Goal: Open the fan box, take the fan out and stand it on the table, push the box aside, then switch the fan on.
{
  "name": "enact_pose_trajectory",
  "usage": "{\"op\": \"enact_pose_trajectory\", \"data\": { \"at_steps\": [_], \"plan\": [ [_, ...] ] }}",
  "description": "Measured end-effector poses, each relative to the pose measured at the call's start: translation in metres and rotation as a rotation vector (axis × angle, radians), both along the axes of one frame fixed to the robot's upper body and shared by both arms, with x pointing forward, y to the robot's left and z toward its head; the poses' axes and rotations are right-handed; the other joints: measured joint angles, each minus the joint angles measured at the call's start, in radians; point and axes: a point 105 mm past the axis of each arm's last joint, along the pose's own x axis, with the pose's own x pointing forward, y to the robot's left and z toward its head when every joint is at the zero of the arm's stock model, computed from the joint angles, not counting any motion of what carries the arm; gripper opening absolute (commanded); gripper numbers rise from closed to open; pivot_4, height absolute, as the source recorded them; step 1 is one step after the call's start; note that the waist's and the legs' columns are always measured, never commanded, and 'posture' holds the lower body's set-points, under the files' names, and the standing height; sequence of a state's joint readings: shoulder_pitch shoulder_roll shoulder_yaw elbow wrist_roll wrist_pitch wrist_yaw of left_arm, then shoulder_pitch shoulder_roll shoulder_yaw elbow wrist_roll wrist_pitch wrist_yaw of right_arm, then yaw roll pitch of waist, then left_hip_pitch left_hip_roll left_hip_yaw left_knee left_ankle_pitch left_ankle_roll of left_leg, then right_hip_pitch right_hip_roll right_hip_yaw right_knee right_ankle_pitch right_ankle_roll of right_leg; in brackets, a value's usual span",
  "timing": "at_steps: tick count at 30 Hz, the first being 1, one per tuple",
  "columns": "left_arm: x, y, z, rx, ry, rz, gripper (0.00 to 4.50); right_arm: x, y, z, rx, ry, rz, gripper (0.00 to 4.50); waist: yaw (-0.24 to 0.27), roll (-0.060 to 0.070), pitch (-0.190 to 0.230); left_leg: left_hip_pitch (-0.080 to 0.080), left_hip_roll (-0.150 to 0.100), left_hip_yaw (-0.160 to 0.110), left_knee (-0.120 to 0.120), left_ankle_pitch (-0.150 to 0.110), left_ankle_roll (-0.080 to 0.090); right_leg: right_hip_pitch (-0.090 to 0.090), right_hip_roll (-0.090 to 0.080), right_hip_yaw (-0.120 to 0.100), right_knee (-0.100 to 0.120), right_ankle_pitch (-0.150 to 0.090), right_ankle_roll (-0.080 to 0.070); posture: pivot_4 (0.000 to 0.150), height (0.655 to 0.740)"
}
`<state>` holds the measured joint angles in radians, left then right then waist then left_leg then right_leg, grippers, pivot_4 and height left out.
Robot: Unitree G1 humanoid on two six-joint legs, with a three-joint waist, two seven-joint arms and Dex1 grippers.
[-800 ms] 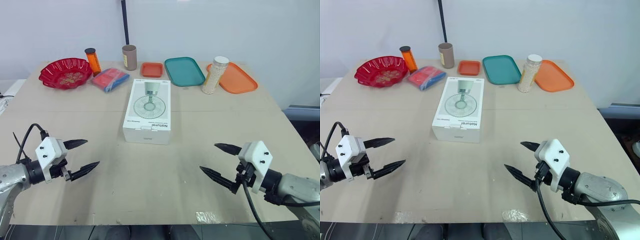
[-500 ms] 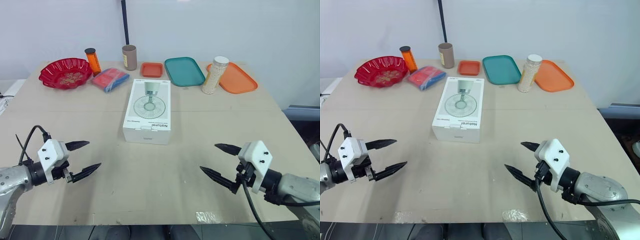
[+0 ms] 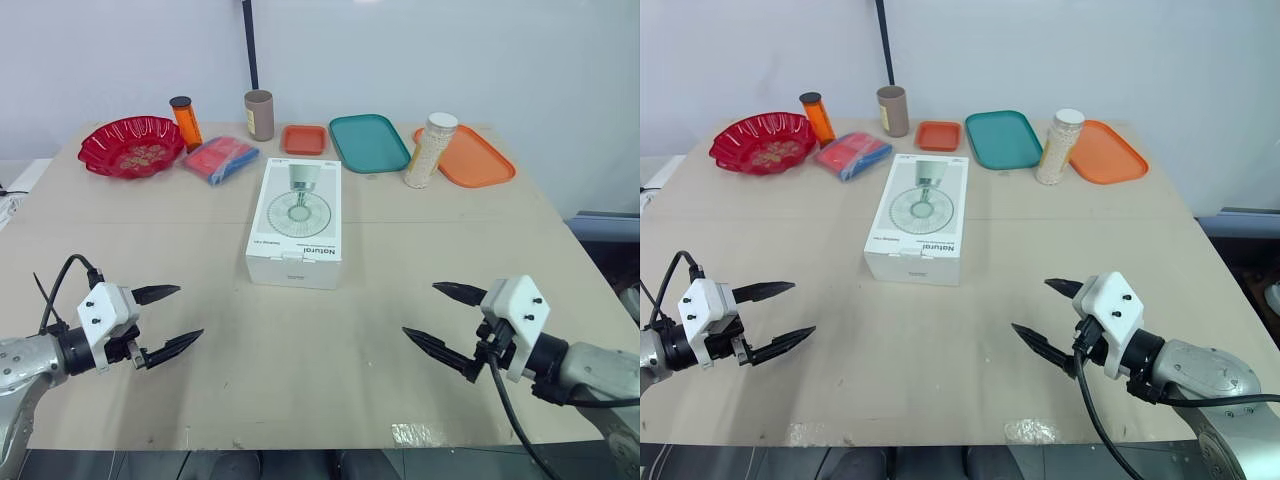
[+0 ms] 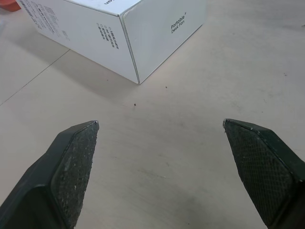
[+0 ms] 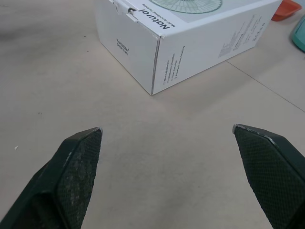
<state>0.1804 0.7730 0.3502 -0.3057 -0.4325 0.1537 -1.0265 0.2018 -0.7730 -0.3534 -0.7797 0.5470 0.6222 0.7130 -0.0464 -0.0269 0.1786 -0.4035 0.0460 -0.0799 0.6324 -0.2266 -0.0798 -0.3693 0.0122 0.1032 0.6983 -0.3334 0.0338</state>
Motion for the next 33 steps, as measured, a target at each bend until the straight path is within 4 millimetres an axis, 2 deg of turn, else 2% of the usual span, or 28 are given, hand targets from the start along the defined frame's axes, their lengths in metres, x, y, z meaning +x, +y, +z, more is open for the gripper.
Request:
{"op": "enact_pose_trajectory", "data": {
  "at_steps": [29, 30, 31, 33],
  "plan": [
    [0.0076, -0.0081, 0.0023, -0.02, -0.018, -0.003, 4.45, -0.0005, -0.001, -0.002, -0.002, 0.008, -0.007, 4.5, 0.0, 0.0, 0.0, 0.0, 0.0, 0.0, 0.001, 0.0, 0.0, 0.0, 0.0, 0.0, 0.0, 0.0, 0.0, 0.15, 0.74],
    [0.0077, -0.0079, 0.0017, -0.025, -0.01, 0.0, 3.9, -0.0002, -0.0009, -0.0018, -0.001, 0.006, -0.009, 4.5, 0.0, 0.0, 0.0, 0.0, 0.0, 0.0, 0.001, 0.0, 0.0, 0.0, 0.0, 0.0, 0.0, 0.0, 0.0, 0.15, 0.74],
    [0.0079, -0.0079, 0.0017, -0.033, -0.003, 0.002, 3.8, 0.0008, -0.0011, -0.0007, -0.001, 0.0, -0.014, 4.5, 0.0, 0.0, 0.0, 0.0, 0.0, 0.0, 0.001, 0.0, 0.0, 0.001, 0.0, 0.0, 0.0, 0.0, 0.0, 0.15, 0.74],
    [0.0094, -0.0087, 0.0033, -0.054, 0.005, 0.004, 2.92, 0.001, -0.0009, -0.0004, -0.001, -0.002, -0.014, 4.5, 0.0, 0.0, 0.0, 0.0, 0.0, 0.0, 0.001, 0.0, 0.0, 0.001, 0.0, 0.0, 0.0, 0.0, 0.0, 0.15, 0.74]
  ]
}}
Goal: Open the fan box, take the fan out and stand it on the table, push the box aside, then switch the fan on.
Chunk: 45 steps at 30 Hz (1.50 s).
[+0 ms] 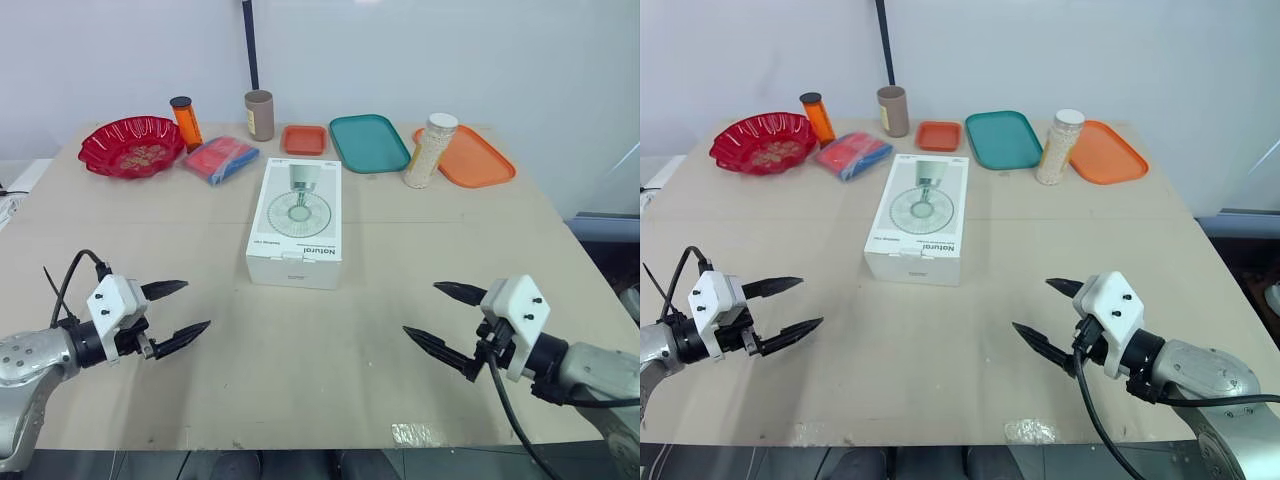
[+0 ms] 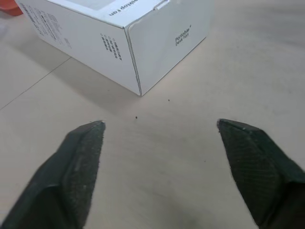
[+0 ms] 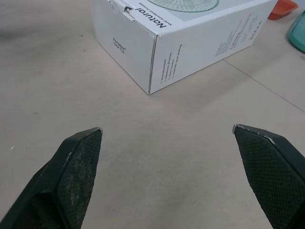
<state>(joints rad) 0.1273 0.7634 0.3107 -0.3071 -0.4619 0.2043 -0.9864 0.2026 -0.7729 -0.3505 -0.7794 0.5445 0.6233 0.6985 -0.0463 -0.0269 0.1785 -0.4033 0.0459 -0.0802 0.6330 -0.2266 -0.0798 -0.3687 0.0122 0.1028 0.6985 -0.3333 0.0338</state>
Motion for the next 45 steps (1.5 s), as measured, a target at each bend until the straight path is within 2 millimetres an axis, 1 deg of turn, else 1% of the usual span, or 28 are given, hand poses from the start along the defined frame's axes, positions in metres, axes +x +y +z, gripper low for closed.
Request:
{"op": "enact_pose_trajectory", "data": {
  "at_steps": [1, 2, 3, 4, 6, 7, 8, 9, 10, 15, 17, 18, 19, 20, 21, 22, 24, 25, 26, 28, 30, 36, 37, 43, 45],
  "plan": [
    [0.006, -0.005, 0.009, -0.036, -0.016, 0.004, 2.68, 0.001, 0.002, 0.0, 0.002, -0.001, 0.004, 4.5, 0.0, 0.0, 0.0, 0.0, 0.0, 0.0, 0.001, 0.0, 0.0, 0.0, 0.0, 0.0, 0.0, 0.0, 0.0, 0.15, 0.74],
    [0.009, -0.009, 0.015, -0.054, -0.032, 0.001, 2.14, 0.001, 0.003, 0.0, 0.003, -0.001, 0.009, 4.5, 0.0, 0.0, 0.0, 0.0, 0.0, -0.001, 0.001, 0.0, 0.0, 0.001, 0.0, -0.001, 0.0, 0.0, 0.0, 0.15, 0.74],
    [0.012, -0.014, 0.023, -0.072, -0.05, -0.006, 1.98, 0.001, 0.004, 0.0, 0.004, 0.001, 0.015, 4.5, 0.0, 0.0, 0.0, 0.0, 0.0, -0.001, 0.001, 0.0, 0.0, 0.001, 0.0, -0.001, 0.0, 0.0, 0.0, 0.15, 0.74],
    [0.016, -0.021, 0.03, -0.111, -0.06, -0.011, 1.59, 0.002, 0.005, 0.0, 0.005, 0.002, 0.013, 4.5, 0.001, 0.0, 0.0, 0.0, 0.0, -0.001, 0.001, 0.0, 0.0, 0.001, 0.0, -0.001, 0.0, 0.0, 0.0, 0.15, 0.74],
    [0.019, -0.027, 0.035, -0.134, -0.069, -0.021, 1.03, 0.003, 0.005, 0.001, 0.005, -0.002, 0.015, 4.5, 0.001, 0.0, 0.0, 0.0, 0.0, -0.001, 0.001, 0.0, 0.0, 0.001, 0.0, -0.001, 0.0, 0.0, 0.0, 0.15, 0.74],
    [0.023, -0.033, 0.038, -0.154, -0.067, -0.03, 0.77, 0.004, 0.006, 0.002, 0.006, -0.006, 0.014, 4.5, 0.001, -0.001, 0.0, 0.0, 0.0, -0.001, 0.001, 0.0, 0.0, 0.001, 0.0, -0.001, 0.0, 0.0, 0.0, 0.15, 0.74],
    [0.024, -0.034, 0.039, -0.157, -0.068, -0.031, 0.64, 0.004, 0.006, 0.002, 0.006, -0.006, 0.013, 4.5, 0.001, -0.001, 0.0, 0.0, 0.0, -0.001, 0.001, 0.0, 0.0, 0.001, 0.0, -0.001, 0.0, 0.0, 0.0, 0.15, 0.74],
    [0.028, -0.039, 0.043, -0.173, -0.075, -0.036, 0.26, 0.005, 0.007, 0.002, 0.007, -0.007, 0.013, 4.5, 0.001, -0.001, 0.0, 0.0, -0.001, -0.001, 0.001, 0.0, 0.0, 0.001, 0.0, -0.001, 0.0, 0.0, 0.0, 0.15, 0.74],
    [0.037, -0.048, 0.051, -0.205, -0.087, -0.038, 0.04, 0.006, 0.008, 0.002, 0.01, -0.006, 0.014, 4.5, 0.001, -0.001, 0.0, 0.0, -0.001, -0.002, 0.002, 0.0, 0.0, 0.002, 0.0, -0.002, 0.0, 0.0, 0.0, 0.15, 0.74],
    [0.052, -0.067, 0.074, -0.247, -0.109, -0.079, 0.04, 0.012, 0.015, 0.004, 0.009, -0.002, 0.045, 4.5, 0.0, -0.001, 0.0, 0.0, -0.001, -0.002, 0.002, 0.0, 0.0, 0.002, 0.0, -0.002, 0.0, 0.0, 0.0, 0.15, 0.74],
    [0.059, -0.071, 0.079, -0.244, -0.108, -0.074, 0.04, 0.014, 0.019, 0.006, 0.011, -0.009, 0.062, 4.5, -0.001, -0.001, 0.0, 0.001, -0.001, -0.002, 0.002, 0.0, 0.001, 0.002, 0.0, -0.001, 0.0, 0.0, 0.0, 0.15, 0.74],
    [0.066, -0.073, 0.08, -0.242, -0.105, -0.058, 0.04, 0.015, 0.023, 0.008, 0.013, -0.013, 0.077, 4.5, -0.001, -0.001, 0.0, 0.001, -0.001, -0.002, 0.002, 0.0, 0.001, 0.002, 0.0, -0.001, 0.0, 0.0, 0.0, 0.15, 0.74],
    [0.068, -0.074, 0.079, -0.236, -0.101, -0.051, 0.04, 0.015, 0.024, 0.008, 0.013, -0.014, 0.079, 4.5, -0.001, -0.001, 0.0, 0.001, -0.001, -0.002, 0.002, 0.0, 0.001, 0.002, 0.0, -0.001, 0.0, 0.0, 0.0, 0.15, 0.74],
    [0.079, -0.078, 0.074, -0.207, -0.09, -0.022, 0.04, 0.018, 0.03, 0.009, 0.016, -0.019, 0.088, 4.5, 0.0, -0.001, 0.0, 0.0, -0.001, -0.002, 0.002, 0.0, 0.001, 0.002, 0.0, -0.001, 0.0, 0.0, 0.0, 0.15, 0.74],
    [0.083, -0.082, 0.072, -0.203, -0.078, -0.016, 0.04, 0.02, 0.033, 0.01, 0.021, -0.023, 0.094, 4.5, 0.001, -0.001, 0.0, 0.0, -0.001, -0.002, 0.002, 0.0, 0.001, 0.002, 0.0, -0.002, 0.0, 0.0, 0.0, 0.15, 0.74],
    [0.087, -0.086, 0.066, -0.184, -0.064, -0.006, 0.04, 0.021, 0.038, 0.01, 0.026, -0.022, 0.102, 4.5, 0.001, -0.001, 0.0, 0.0, -0.001, -0.002, 0.003, 0.0, 0.001, 0.002, 0.0, -0.002, 0.0, 0.0, 0.0, 0.15, 0.74],
    [0.092, -0.088, 0.058, -0.153, -0.046, 0.017, 0.04, 0.025, 0.041, 0.01, 0.027, -0.02, 0.098, 4.5, -0.001, -0.001, 0.0, 0.0, -0.001, -0.002, 0.003, 0.0, 0.001, 0.002, 0.0, -0.001, 0.0, 0.0, 0.0, 0.15, 0.74],
    [0.095, -0.09, 0.054, -0.138, -0.037, 0.027, 0.04, 0.028, 0.045, 0.013, 0.031, -0.029, 0.1, 4.5, -0.001, -0.001, 0.0, 0.0, -0.001, -0.002, 0.003, 0.0, 0.001, 0.002, 0.0, -0.001, 0.001, 0.0, 0.0, 0.15, 0.74],
    [0.097, -0.097, 0.048, -0.114, -0.024, 0.031, 0.04, 0.034, 0.053, 0.019, 0.042, -0.051, 0.107, 4.5, -0.001, -0.001, 0.0, 0.0, -0.001, -0.002, 0.003, 0.0, 0.001, 0.002, 0.0, -0.001, 0.001, 0.0, 0.0, 0.15, 0.74],
    [0.099, -0.106, 0.039, -0.084, -0.004, 0.021, 0.04, 0.039, 0.063, 0.028, 0.049, -0.085, 0.118, 4.5, 0.0, -0.001, 0.0, 0.0, -0.001, -0.002, 0.003, 0.0, 0.001, 0.002, 0.0, -0.002, 0.001, 0.0, 0.0, 0.15, 0.74],
    [0.102, -0.106, 0.031, -0.073, 0.018, 0.038, 0.04, 0.043, 0.071, 0.032, 0.053, -0.102, 0.13, 4.5, 0.0, -0.001, 0.0, -0.001, -0.001, -0.002, 0.003, 0.0, 0.001, 0.001, 0.0, -0.002, 0.0, 0.0, 0.0, 0.15, 0.74],
    [0.108, -0.105, 0.032, -0.053, 0.001, 0.059, 0.04, 0.055, 0.093, 0.038, 0.051, -0.129, 0.153, 4.5, 0.0, -0.001, 0.0, -0.002, -0.001, -0.003, 0.003, 0.0, 0.0, 0.001, 0.0, -0.003, 0.001, 0.0, 0.0, 0.15, 0.74],
    [0.109, -0.106, 0.032, -0.053, 0.0, 0.061, 0.04, 0.06, 0.101, 0.037, 0.046, -0.135, 0.158, 4.5, 0.0, -0.001, 0.0, -0.001, -0.001, -0.003, 0.003, 0.0, 0.0, 0.001, 0.0, -0.003, 0.001, 0.0, 0.0, 0.15, 0.74],
    [0.111, -0.106, 0.033, -0.045, -0.009, 0.067, 0.04, 0.083, 0.118, 0.034, -0.012, -0.163, 0.153, 4.5, 0.0, 0.0, 0.0, -0.002, -0.001, -0.003, 0.003, 0.0, 0.0, 0.001, -0.001, -0.003, 0.001, 0.0, 0.0, 0.15, 0.74],
    [0.111, -0.107, 0.033, -0.047, -0.01, 0.067, 0.04, 0.089, 0.12, 0.032, -0.036, -0.174, 0.147, 4.5, 0.0, 0.0, 0.0, -0.002, -0.001, -0.003, 0.003, 0.0, 0.0, 0.001, -0.001, -0.003, 0.001, 0.0, 0.0, 0.15, 0.74]
  ]
}}
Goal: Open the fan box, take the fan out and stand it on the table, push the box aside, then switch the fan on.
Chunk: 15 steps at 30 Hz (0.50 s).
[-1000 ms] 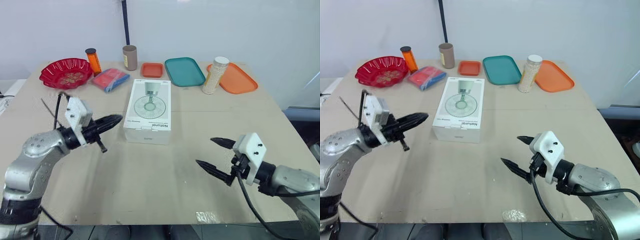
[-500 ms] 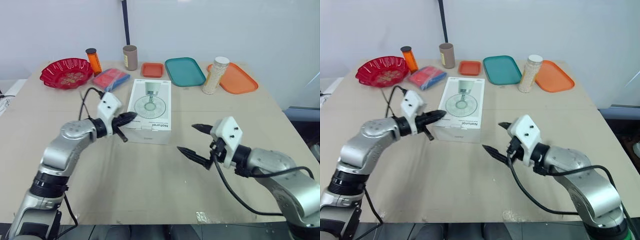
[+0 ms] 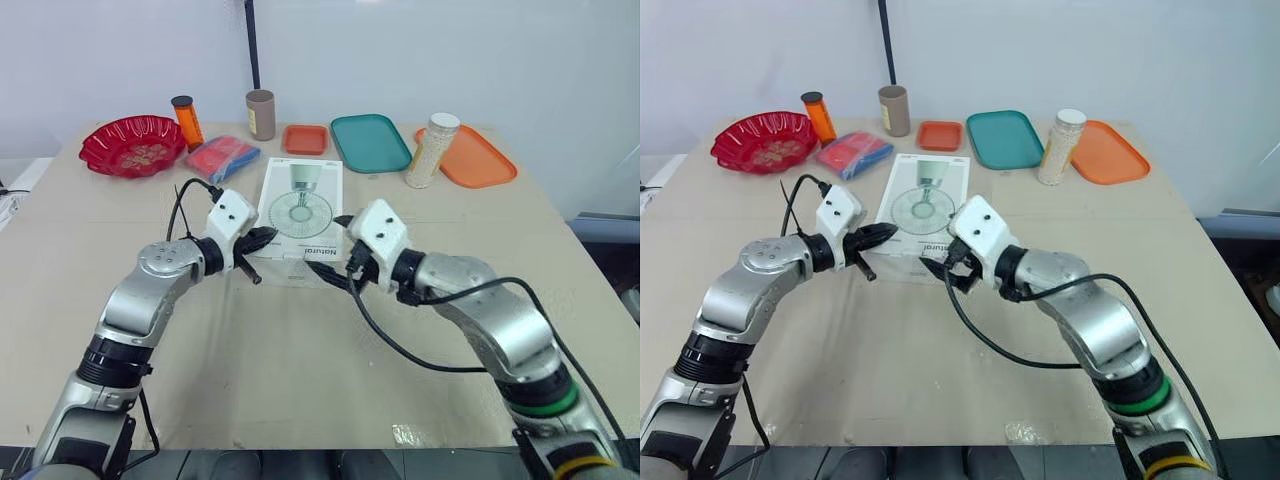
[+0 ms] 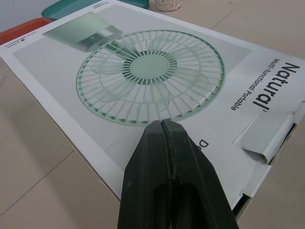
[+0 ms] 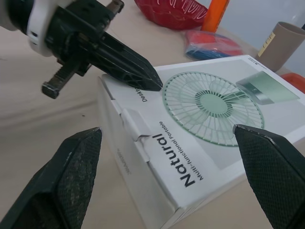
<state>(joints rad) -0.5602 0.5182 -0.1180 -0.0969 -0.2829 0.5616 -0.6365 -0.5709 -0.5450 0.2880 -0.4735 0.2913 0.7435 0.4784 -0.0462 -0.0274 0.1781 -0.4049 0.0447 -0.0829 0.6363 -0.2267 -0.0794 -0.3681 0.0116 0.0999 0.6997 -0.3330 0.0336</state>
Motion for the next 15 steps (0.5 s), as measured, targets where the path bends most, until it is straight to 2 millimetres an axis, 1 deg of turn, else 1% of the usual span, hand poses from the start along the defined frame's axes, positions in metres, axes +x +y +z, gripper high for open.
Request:
{"op": "enact_pose_trajectory", "data": {
  "at_steps": [6, 15],
  "plan": [
    [0.0, -0.001, 0.0, 0.0, -0.003, 0.003, 0.04, 0.016, 0.006, -0.014, -0.032, 0.013, -0.027, 4.5, 0.0, 0.0, 0.0, 0.0, 0.0, 0.0, 0.0, 0.0, 0.0, 0.0, 0.0, -0.001, 0.001, 0.0, 0.0, 0.15, 0.74],
    [0.0, -0.005, -0.001, -0.013, -0.005, -0.001, 0.04, 0.019, 0.012, -0.018, -0.027, 0.024, -0.021, 4.5, 0.0, 0.0, 0.0, 0.0, 0.0, 0.0, 0.0, 0.0, 0.0, 0.0, 0.0, -0.001, 0.0, 0.0, 0.0, 0.15, 0.74]
  ]
}}
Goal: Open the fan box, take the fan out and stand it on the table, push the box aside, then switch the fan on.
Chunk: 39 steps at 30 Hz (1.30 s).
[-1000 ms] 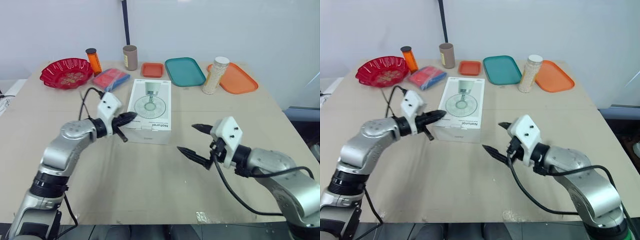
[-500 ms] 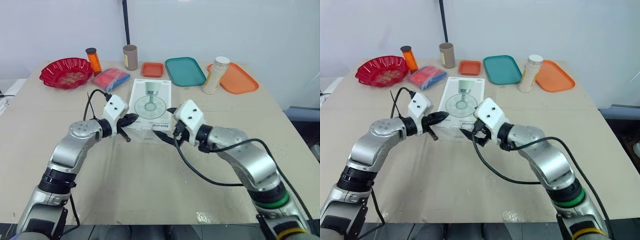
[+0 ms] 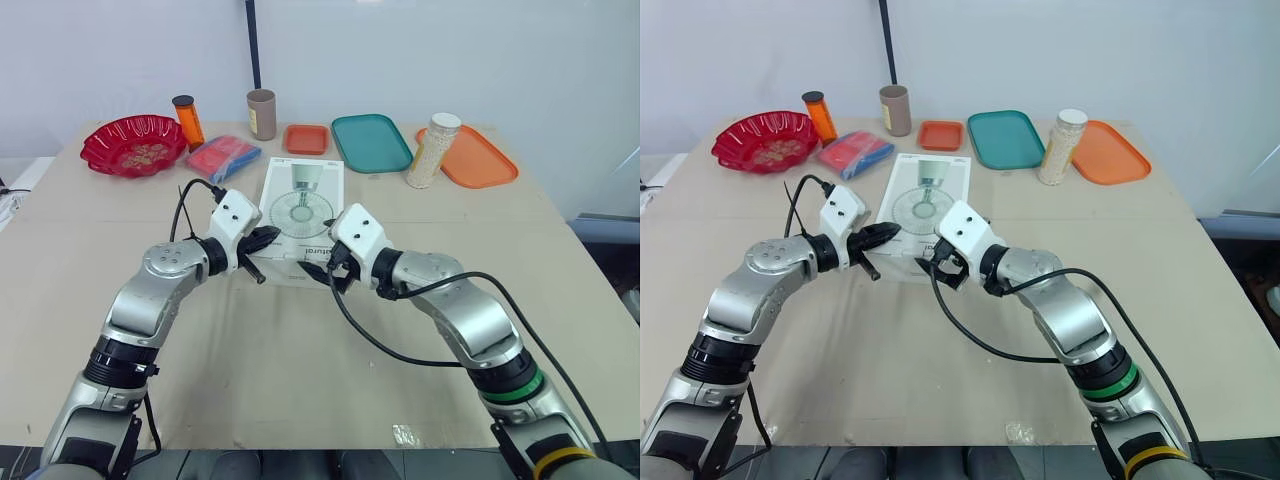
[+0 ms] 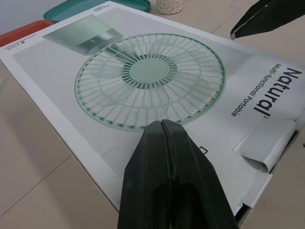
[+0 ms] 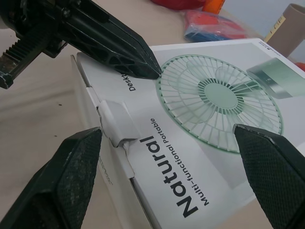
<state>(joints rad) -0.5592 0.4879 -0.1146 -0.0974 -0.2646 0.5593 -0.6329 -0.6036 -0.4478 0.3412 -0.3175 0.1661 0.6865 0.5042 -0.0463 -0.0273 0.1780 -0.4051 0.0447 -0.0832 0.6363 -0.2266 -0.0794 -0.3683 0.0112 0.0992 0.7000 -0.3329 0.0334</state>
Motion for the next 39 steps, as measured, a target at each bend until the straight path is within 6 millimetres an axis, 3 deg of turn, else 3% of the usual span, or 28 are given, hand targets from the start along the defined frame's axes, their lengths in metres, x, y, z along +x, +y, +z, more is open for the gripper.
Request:
{"op": "enact_pose_trajectory", "data": {
  "at_steps": [11, 19, 30, 35, 39],
  "plan": [
    [0.0, -0.001, 0.0, -0.001, -0.011, 0.003, 0.04, 0.007, 0.002, -0.004, 0.006, 0.013, -0.015, 4.5, 0.0, 0.0, 0.0, 0.0, 0.0, 0.0, 0.0, 0.0, 0.0, 0.0, 0.0, 0.0, 0.0, 0.0, 0.0, 0.15, 0.74],
    [-0.002, -0.009, -0.001, -0.009, -0.01, -0.019, 0.04, 0.013, -0.002, 0.011, 0.074, 0.023, -0.038, 4.5, 0.0, 0.0, 0.0, 0.0, 0.0, 0.0, 0.0, 0.0, 0.0, 0.0, 0.0, 0.0, 0.0, 0.0, 0.0, 0.15, 0.74],
    [-0.002, -0.01, -0.001, -0.01, -0.014, -0.022, 0.04, 0.015, -0.004, 0.01, 0.071, 0.024, -0.05, 4.5, 0.0, 0.0, 0.0, 0.0, 0.0, 0.0, 0.0, 0.0, 0.0, 0.0, 0.0, 0.0, 0.0, 0.0, 0.0, 0.15, 0.74],
    [-0.003, -0.011, -0.001, -0.011, -0.014, -0.023, 0.04, 0.015, -0.02, 0.022, 0.101, 0.007, -0.086, 4.5, 0.0, 0.0, 0.0, -0.001, 0.0, 0.0, 0.0, 0.0, 0.0, -0.001, 0.0, 0.0, 0.0, 0.0, 0.0, 0.15, 0.74],
    [-0.003, -0.011, -0.001, -0.013, -0.013, -0.023, 0.04, -0.004, -0.038, 0.03, 0.093, -0.012, -0.074, 4.5, 0.002, 0.0, 0.0, -0.001, 0.0, -0.001, -0.001, 0.0, 0.0, 0.0, 0.0, -0.001, -0.001, 0.0, 0.0, 0.15, 0.74]
  ]
}}
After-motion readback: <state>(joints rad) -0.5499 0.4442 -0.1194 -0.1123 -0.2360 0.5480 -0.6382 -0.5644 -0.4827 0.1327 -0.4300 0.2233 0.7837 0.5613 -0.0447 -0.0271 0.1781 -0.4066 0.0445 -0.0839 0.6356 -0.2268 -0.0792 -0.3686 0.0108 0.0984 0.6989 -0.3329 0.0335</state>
